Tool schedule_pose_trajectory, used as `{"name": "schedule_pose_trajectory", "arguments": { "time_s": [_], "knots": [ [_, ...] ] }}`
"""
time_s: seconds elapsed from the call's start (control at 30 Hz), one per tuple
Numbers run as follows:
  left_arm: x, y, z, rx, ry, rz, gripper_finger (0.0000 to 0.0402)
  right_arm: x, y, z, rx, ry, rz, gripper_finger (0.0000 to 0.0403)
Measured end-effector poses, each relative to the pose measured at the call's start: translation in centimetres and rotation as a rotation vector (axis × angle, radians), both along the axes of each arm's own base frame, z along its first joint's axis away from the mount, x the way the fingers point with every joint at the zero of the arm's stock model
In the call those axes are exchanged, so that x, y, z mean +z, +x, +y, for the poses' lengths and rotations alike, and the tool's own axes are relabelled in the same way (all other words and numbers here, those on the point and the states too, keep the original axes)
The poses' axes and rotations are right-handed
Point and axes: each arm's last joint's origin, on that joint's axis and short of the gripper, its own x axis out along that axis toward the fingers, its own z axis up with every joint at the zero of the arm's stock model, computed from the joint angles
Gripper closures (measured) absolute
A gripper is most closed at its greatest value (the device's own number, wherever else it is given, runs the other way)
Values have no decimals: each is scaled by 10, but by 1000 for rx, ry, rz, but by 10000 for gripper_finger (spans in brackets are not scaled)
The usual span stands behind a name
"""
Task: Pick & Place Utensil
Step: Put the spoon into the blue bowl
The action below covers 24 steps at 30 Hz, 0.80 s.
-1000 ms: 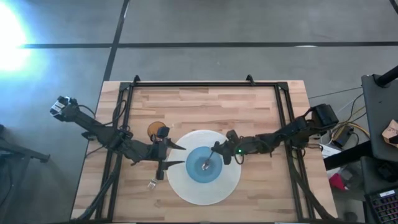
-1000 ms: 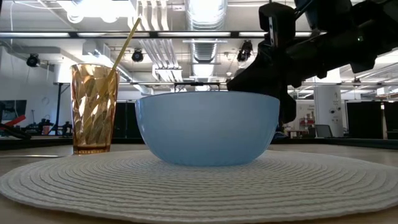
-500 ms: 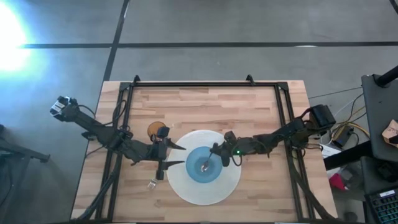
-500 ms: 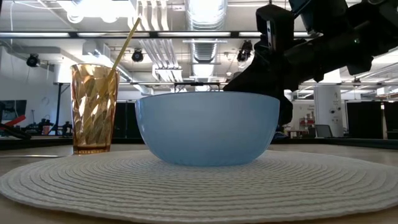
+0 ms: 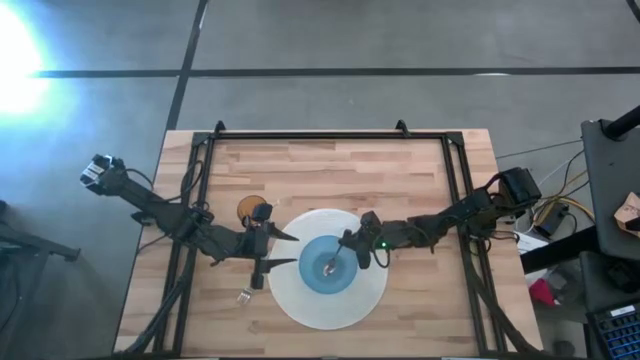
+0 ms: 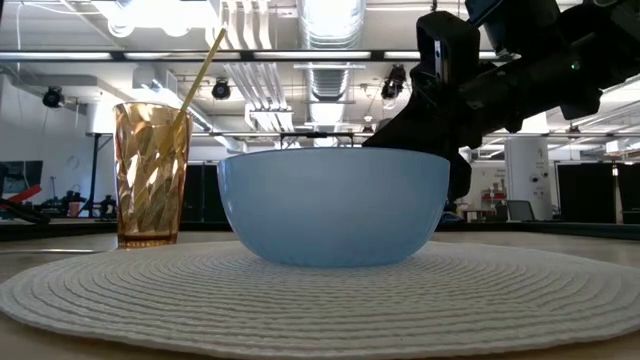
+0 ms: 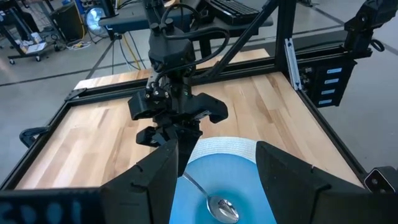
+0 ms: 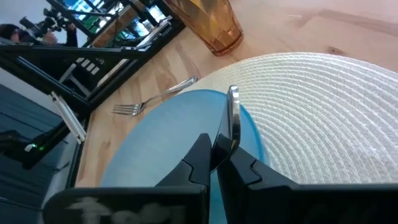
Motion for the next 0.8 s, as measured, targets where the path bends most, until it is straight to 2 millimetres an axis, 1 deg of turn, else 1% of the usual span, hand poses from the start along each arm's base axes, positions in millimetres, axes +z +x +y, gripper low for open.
{"name": "schedule_pose_trajectory", "arguments": {
  "time_s": [0.67, 0.8],
  "knots": [
    [0, 0, 0, 1, -3, 0, 193, -9, -7, -9, -101, 101, 26, 394],
    [0, 0, 0, 1, -3, 0, 193, -11, -8, -10, -111, 110, 40, 388]
  ]
}}
